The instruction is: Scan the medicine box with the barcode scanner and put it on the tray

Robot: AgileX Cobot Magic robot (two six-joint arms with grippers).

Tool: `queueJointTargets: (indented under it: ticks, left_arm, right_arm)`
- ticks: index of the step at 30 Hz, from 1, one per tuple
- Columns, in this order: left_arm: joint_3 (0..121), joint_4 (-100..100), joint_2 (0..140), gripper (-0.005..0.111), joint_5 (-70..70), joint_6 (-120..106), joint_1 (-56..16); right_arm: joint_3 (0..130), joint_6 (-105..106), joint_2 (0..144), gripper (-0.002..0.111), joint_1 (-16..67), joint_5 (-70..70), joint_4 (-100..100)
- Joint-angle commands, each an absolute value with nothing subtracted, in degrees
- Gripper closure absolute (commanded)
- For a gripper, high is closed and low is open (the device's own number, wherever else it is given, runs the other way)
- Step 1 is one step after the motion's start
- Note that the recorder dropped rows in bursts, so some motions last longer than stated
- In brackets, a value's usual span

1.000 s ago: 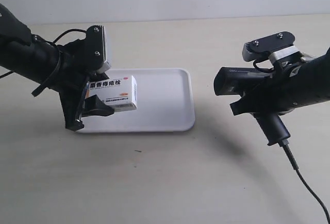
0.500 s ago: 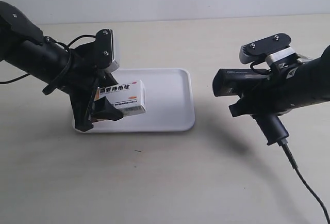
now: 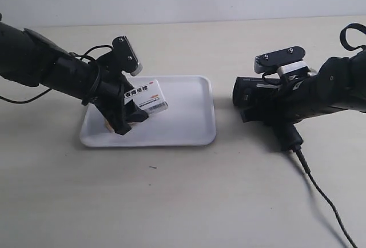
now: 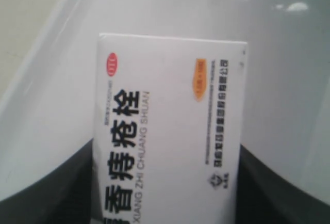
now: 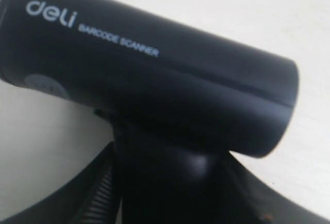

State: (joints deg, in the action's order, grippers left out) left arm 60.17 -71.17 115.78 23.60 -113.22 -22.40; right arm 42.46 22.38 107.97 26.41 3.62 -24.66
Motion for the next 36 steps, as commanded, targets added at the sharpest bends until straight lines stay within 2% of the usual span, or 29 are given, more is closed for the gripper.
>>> queueJointTargets:
  ticks: [1, 3, 8, 12, 15, 18, 21, 23, 25, 28, 29, 32, 36]
  left_arm:
    - [61.8, -72.3, 118.1, 0.097, 23.6, -113.5, -22.3]
    - [62.2, -72.3, 118.7, 0.084, 23.6, -113.5, -22.3]
    - [62.2, -73.5, 119.0, 0.043, 23.8, -112.6, -22.3]
    - [62.2, -73.5, 118.1, 0.019, 24.0, -112.1, -22.3]
    - [62.2, -73.5, 115.0, 0.008, 25.0, -110.2, -22.3]
    - [62.2, -71.5, 109.6, 0.005, 29.6, -106.0, -22.2]
    - [62.2, -64.0, 101.8, 0.008, 37.5, -97.7, -21.5]
    - [62.2, -57.9, 96.8, 0.017, 42.1, -91.8, -20.5]
    - [61.6, -55.9, 92.3, 0.039, 46.1, -87.2, -19.4]
    - [57.7, -58.7, 85.9, 0.084, 48.9, -86.8, -17.3]
    - [55.6, -60.8, 84.0, 0.103, 48.1, -88.0, -16.8]
    - [49.0, -69.3, 78.1, 0.104, 40.3, -91.2, -16.4]
    - [39.3, -80.8, 68.9, 0.104, 30.3, -97.1, -16.7]
  right_arm:
    - [43.0, 22.5, 108.9, 0.102, 26.5, 4.0, -25.9]
    - [43.0, 22.5, 108.9, 0.092, 26.5, 4.0, -26.0]
    - [43.0, 22.5, 108.9, 0.058, 26.6, 4.0, -26.0]
    - [43.0, 22.3, 107.5, 0.033, 26.6, 3.3, -28.6]
    - [43.0, 22.5, 103.4, 0.023, 26.6, 0.0, -28.6]
    - [43.0, 22.5, 95.8, 0.022, 26.6, -5.7, -27.8]
    - [43.0, 22.5, 86.4, 0.025, 26.6, -12.2, -26.6]
    - [43.0, 22.5, 79.6, 0.032, 26.6, -15.5, -26.3]
    - [42.0, 22.5, 72.4, 0.047, 26.6, -16.0, -26.3]
    - [38.4, 22.5, 60.1, 0.075, 26.6, -14.5, -26.3]
    - [36.5, 22.5, 56.0, 0.085, 26.6, -13.4, -26.5]
    - [29.6, 22.5, 45.1, 0.108, 26.6, -9.5, -28.7]
    - [19.3, 22.5, 32.5, 0.108, 26.6, -6.8, -28.3]
